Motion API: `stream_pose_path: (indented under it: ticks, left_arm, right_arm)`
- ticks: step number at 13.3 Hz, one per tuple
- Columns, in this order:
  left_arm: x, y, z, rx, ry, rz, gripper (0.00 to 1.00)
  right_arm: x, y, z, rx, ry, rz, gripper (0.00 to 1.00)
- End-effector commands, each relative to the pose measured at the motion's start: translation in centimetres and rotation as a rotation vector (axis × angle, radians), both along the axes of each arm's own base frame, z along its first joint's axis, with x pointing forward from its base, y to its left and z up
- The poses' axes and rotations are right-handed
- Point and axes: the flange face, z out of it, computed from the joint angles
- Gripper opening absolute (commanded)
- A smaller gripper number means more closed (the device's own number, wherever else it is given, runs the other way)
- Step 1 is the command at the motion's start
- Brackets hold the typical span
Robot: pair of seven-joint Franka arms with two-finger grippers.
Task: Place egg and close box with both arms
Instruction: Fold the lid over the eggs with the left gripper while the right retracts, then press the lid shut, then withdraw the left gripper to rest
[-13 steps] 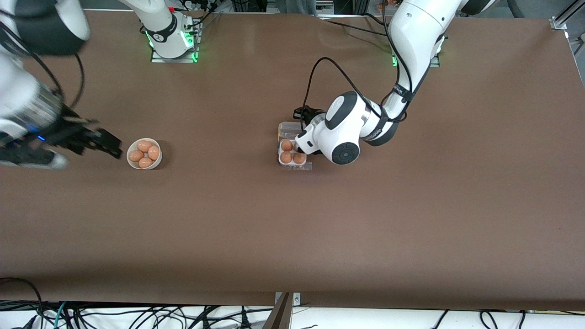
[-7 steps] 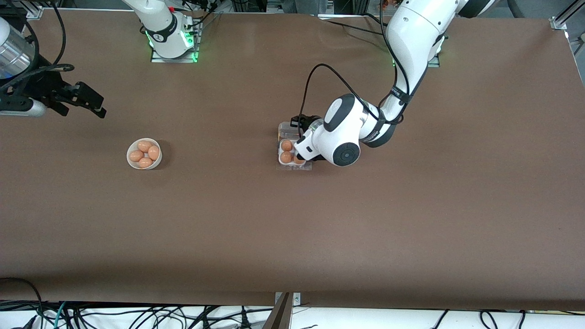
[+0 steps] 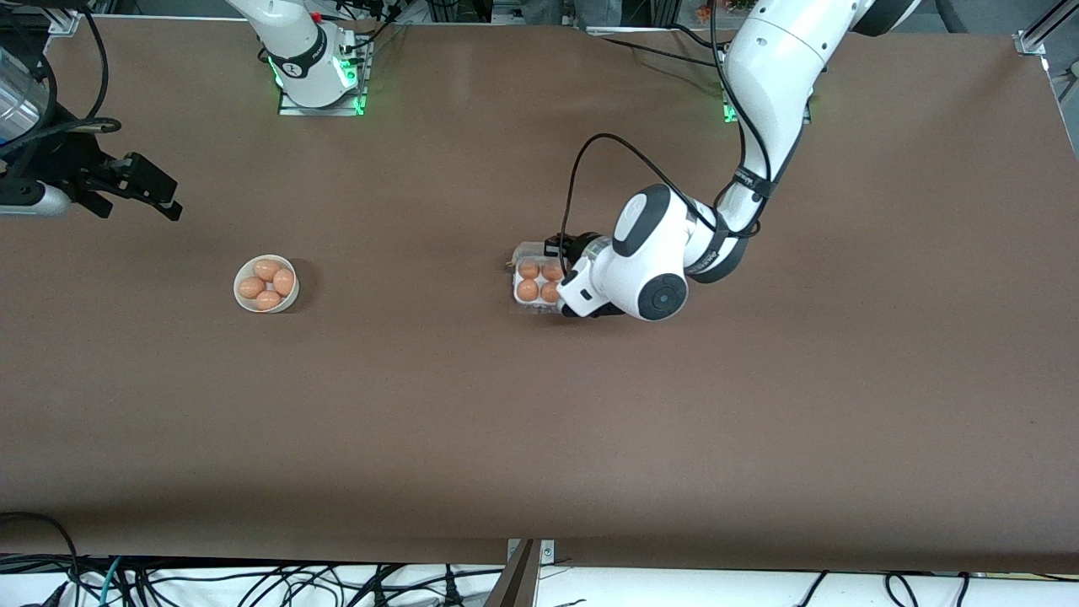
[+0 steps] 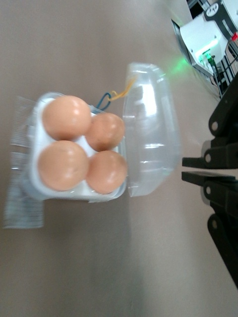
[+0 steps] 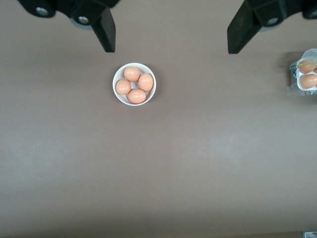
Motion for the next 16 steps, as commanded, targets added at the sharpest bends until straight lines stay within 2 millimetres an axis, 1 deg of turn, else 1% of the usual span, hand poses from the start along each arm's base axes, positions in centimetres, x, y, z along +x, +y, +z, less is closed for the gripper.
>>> stream_pose_path:
  ticks: [1,2,3,4,5,6,7,8,9,12,13,14,15,16]
  left_arm:
    - [2.8,2.5,1.2,0.002,-0.013,0.041,0.17]
    - [4.0,4.8,1.9,0.036,-0.03,0.042,0.22]
    - [5.0,7.6,2.2,0.086,-0.031,0.031,0.37]
    - [6.1,9.1,3.9,0.137,-0.069,-0.011,0.49]
    - [7.4,10.7,5.6,0.188,-0.11,-0.039,0.75]
    - [8.5,12.6,6.4,0.225,-0.134,-0.047,0.86]
    - [9.9,15.2,7.3,0.254,-0.165,-0.027,1.0]
    - [10.9,16.5,8.7,0.276,-0.203,-0.018,1.0]
    - [11.5,17.1,10.7,0.299,-0.243,-0.02,1.0]
    - [12.0,18.5,15.5,0.355,-0.343,-0.02,1.0]
    - [12.3,19.9,16.6,0.391,-0.37,-0.016,1.0]
    - [12.5,20.5,17.1,0.426,-0.391,-0.024,1.0]
    - [12.9,21.5,19.4,0.463,-0.443,-0.018,1.0]
    - [13.3,23.1,21.1,0.502,-0.481,-0.014,1.0]
  right_arm:
    - [0.9,0.0,-0.8,-0.014,-0.017,0.029,1.0]
    - [1.0,0.0,-0.7,-0.015,-0.022,0.034,1.0]
    - [1.1,0.0,-0.6,-0.023,-0.024,0.036,1.0]
    - [1.1,0.0,-0.6,-0.036,-0.026,0.04,1.0]
    - [1.1,-0.1,-0.6,-0.047,-0.025,0.041,1.0]
    - [1.1,-0.1,-0.7,-0.05,-0.022,0.043,1.0]
    - [1.1,-0.1,-0.7,-0.05,-0.02,0.043,1.0]
    - [1.1,-0.1,-0.7,-0.05,-0.02,0.043,1.0]
    - [1.1,0.0,-0.6,-0.05,-0.022,0.043,1.0]
    - [1.1,0.0,-0.7,-0.05,-0.019,0.043,1.0]
    - [1.0,0.1,-0.7,-0.051,-0.02,0.045,1.0]
    - [1.0,0.1,-0.7,-0.051,-0.02,0.045,1.0]
    - [1.1,0.0,-0.7,-0.05,-0.019,0.043,1.0]
    - [1.1,0.1,-0.6,-0.05,-0.022,0.045,1.0]
